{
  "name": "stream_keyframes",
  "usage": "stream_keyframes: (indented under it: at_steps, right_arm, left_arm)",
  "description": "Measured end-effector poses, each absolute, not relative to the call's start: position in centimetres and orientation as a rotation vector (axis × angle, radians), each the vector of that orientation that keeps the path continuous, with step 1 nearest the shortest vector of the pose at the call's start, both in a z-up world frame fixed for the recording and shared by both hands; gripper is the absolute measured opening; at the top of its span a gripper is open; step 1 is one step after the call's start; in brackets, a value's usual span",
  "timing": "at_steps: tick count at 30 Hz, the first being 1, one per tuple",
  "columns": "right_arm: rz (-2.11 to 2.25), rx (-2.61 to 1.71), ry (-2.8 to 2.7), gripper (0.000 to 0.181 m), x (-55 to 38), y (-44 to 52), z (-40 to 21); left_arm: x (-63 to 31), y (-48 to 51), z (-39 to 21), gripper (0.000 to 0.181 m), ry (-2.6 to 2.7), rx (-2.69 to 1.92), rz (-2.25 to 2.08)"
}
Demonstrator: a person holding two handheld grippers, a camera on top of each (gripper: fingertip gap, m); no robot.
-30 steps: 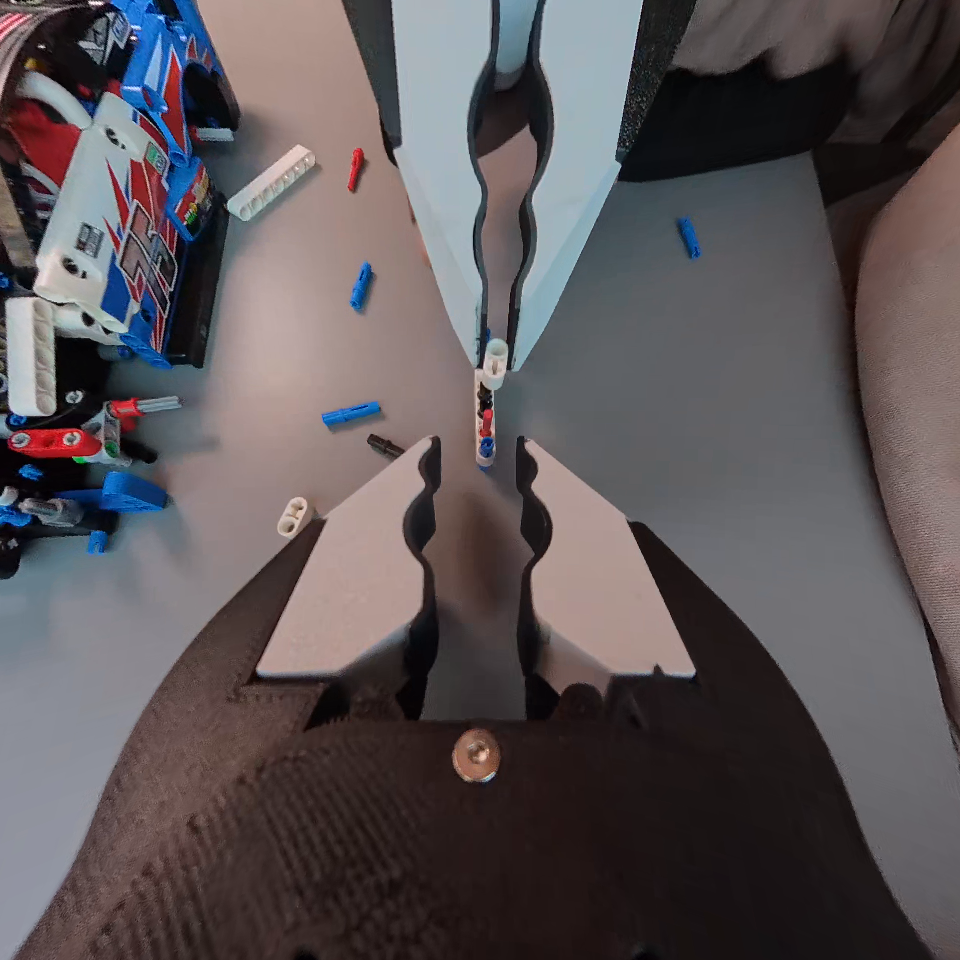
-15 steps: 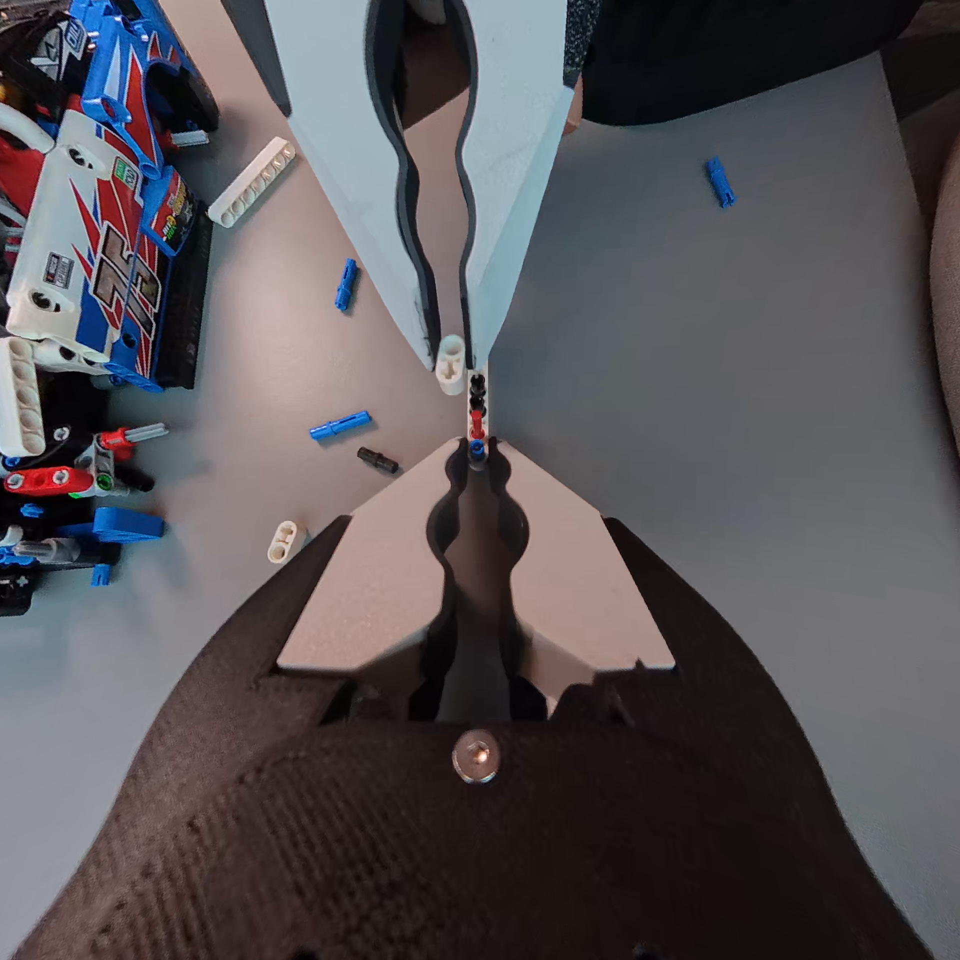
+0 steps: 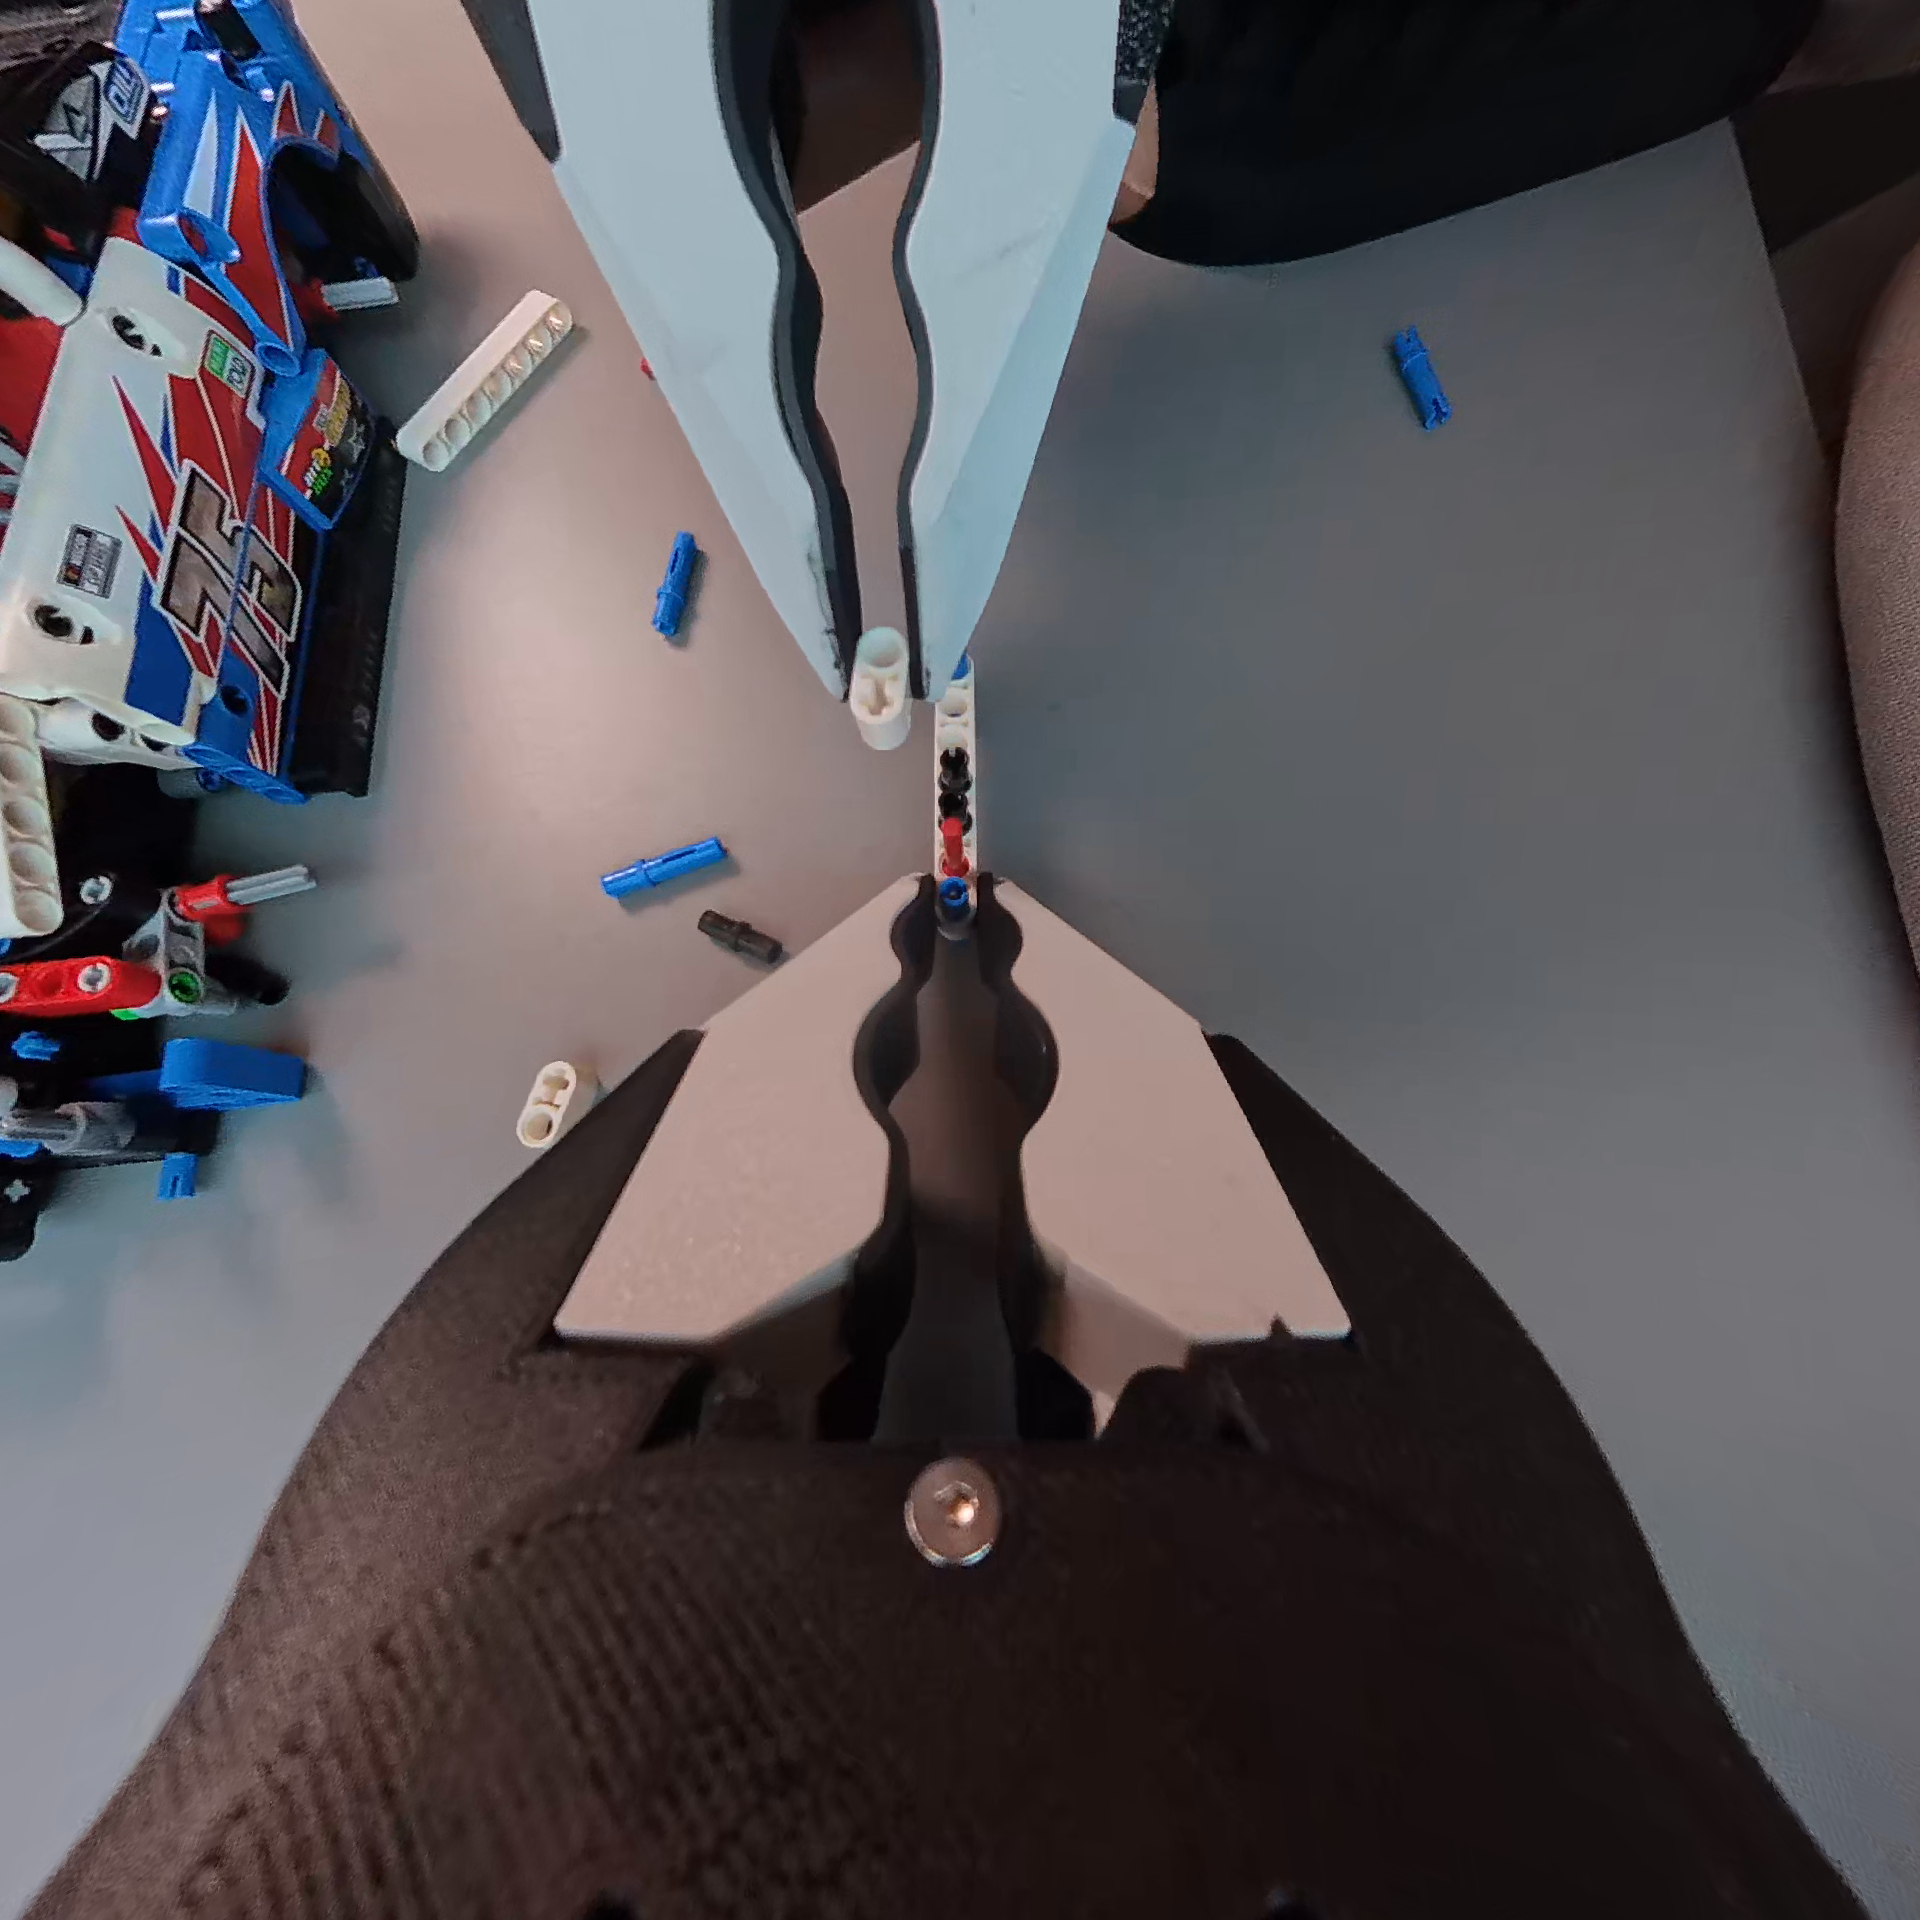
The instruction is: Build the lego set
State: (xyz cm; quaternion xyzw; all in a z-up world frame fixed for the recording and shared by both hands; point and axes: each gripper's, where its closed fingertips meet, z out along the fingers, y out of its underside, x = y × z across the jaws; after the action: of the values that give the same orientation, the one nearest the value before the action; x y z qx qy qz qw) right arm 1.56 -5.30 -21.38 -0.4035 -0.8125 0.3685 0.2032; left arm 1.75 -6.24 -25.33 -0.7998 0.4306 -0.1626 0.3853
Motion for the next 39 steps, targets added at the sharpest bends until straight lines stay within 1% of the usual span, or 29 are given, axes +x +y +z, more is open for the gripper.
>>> stream_keyframes:
  at_steps: [1, 14, 22, 28, 39]
  right_arm:
    - [1.028, -1.131, -2.270, 0.005, 1.6, -5.4, -21.5]
    - [0.970, -1.151, -2.282, 0.005, 2.0, -5.0, -21.6]
    - [0.971, -1.172, -2.261, 0.005, 2.4, -4.5, -21.2]
    - [0.933, -1.109, -2.297, 0.005, 1.9, -5.9, -22.0]
    - [0.940, -1.096, -2.288, 0.005, 1.4, -6.3, -22.4]
  left_arm:
    - [1.7, -6.2, -25.3, 0.006, 1.103, -2.034, -0.405]
    - [1.8, -6.2, -25.3, 0.006, 1.084, -2.039, -0.426]
    - [1.6, -6.2, -25.3, 0.010, 1.073, -2.045, -0.429]
    - [1.5, -6.0, -25.3, 0.006, 1.069, -2.043, -0.416]
    - [1.6, -6.0, -25.3, 0.006, 1.075, -2.037, -0.412]
